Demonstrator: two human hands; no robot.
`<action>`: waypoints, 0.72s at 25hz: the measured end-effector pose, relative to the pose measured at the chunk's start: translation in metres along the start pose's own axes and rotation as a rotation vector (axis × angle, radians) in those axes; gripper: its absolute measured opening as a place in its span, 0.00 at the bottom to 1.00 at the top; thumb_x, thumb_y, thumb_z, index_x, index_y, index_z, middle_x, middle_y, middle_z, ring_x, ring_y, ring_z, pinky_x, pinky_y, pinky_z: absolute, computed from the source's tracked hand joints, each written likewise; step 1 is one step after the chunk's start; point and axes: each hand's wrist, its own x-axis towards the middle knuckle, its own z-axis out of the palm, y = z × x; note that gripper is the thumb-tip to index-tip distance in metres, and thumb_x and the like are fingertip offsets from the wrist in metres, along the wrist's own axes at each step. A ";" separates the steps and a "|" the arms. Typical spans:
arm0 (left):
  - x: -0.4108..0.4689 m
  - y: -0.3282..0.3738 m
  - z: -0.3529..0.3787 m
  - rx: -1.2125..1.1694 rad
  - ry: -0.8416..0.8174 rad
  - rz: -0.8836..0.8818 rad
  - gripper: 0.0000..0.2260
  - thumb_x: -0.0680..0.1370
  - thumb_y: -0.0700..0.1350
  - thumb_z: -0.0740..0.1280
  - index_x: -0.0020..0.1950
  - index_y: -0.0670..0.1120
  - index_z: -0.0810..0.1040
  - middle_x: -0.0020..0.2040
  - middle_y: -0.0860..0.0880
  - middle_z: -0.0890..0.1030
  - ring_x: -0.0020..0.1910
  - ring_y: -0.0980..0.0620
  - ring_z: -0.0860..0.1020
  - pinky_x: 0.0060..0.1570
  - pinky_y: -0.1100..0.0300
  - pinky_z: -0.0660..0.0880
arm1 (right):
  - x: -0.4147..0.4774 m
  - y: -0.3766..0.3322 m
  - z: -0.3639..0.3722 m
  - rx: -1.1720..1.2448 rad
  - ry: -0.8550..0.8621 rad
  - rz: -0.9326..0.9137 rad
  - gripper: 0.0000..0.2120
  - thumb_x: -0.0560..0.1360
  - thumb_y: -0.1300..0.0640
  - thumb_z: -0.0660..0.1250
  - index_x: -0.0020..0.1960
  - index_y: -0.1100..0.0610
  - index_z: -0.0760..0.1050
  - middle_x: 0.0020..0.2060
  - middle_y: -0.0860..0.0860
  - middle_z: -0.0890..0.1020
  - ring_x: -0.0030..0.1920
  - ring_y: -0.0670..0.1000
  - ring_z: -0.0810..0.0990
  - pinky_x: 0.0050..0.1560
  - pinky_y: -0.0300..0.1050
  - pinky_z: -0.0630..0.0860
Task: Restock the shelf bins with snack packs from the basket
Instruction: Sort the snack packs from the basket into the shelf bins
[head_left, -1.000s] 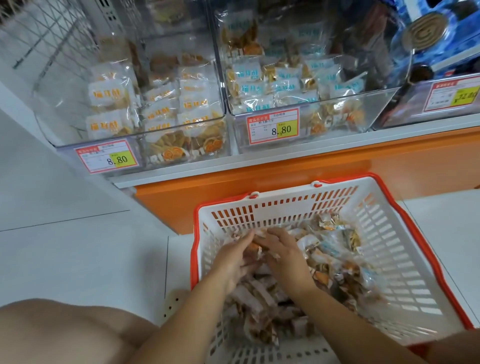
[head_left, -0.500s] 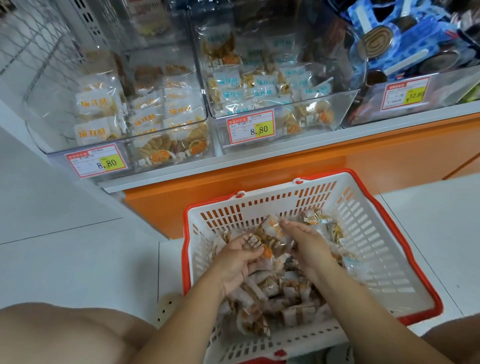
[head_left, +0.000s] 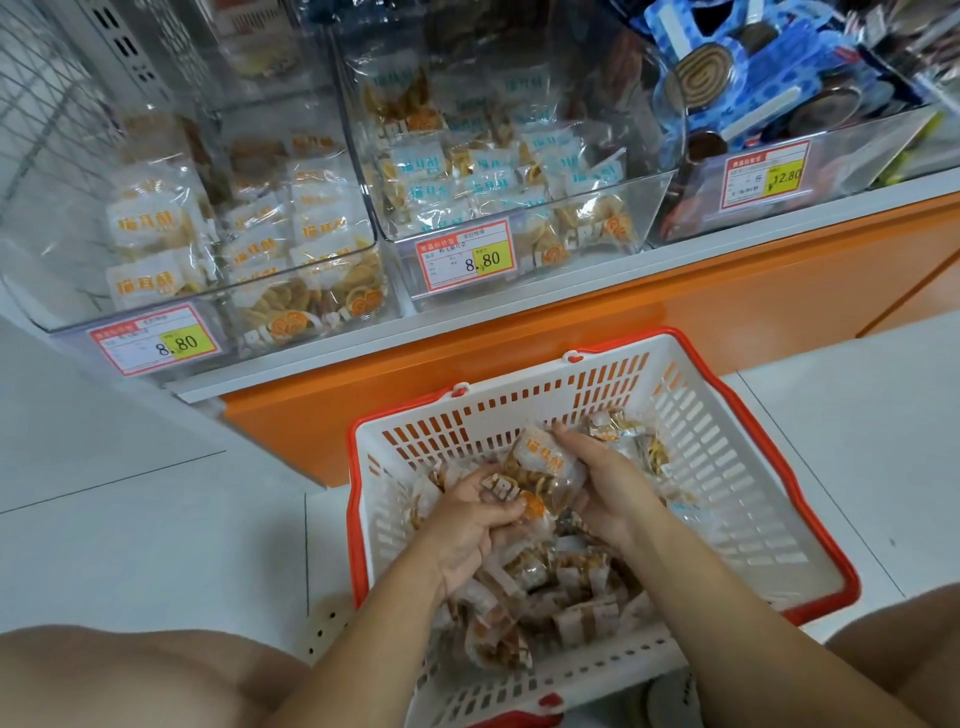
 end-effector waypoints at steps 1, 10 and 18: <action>-0.001 0.001 0.000 -0.009 0.022 0.022 0.22 0.74 0.25 0.65 0.66 0.41 0.73 0.50 0.40 0.84 0.44 0.47 0.84 0.40 0.56 0.83 | -0.001 -0.002 0.002 0.012 0.013 -0.017 0.14 0.76 0.54 0.67 0.57 0.62 0.79 0.58 0.63 0.81 0.61 0.64 0.78 0.65 0.62 0.72; -0.050 0.046 0.002 0.114 0.222 0.360 0.18 0.74 0.34 0.72 0.59 0.52 0.79 0.51 0.45 0.85 0.49 0.47 0.84 0.52 0.50 0.81 | -0.057 -0.011 0.066 -0.367 -0.005 -0.275 0.11 0.77 0.53 0.66 0.52 0.59 0.82 0.47 0.58 0.85 0.49 0.60 0.83 0.52 0.54 0.79; -0.144 0.167 -0.008 0.669 0.393 0.818 0.10 0.77 0.52 0.68 0.55 0.65 0.73 0.48 0.63 0.81 0.46 0.69 0.79 0.44 0.70 0.77 | -0.099 -0.064 0.200 -0.555 -0.088 -0.687 0.11 0.74 0.54 0.71 0.49 0.61 0.76 0.41 0.65 0.79 0.39 0.63 0.78 0.44 0.52 0.76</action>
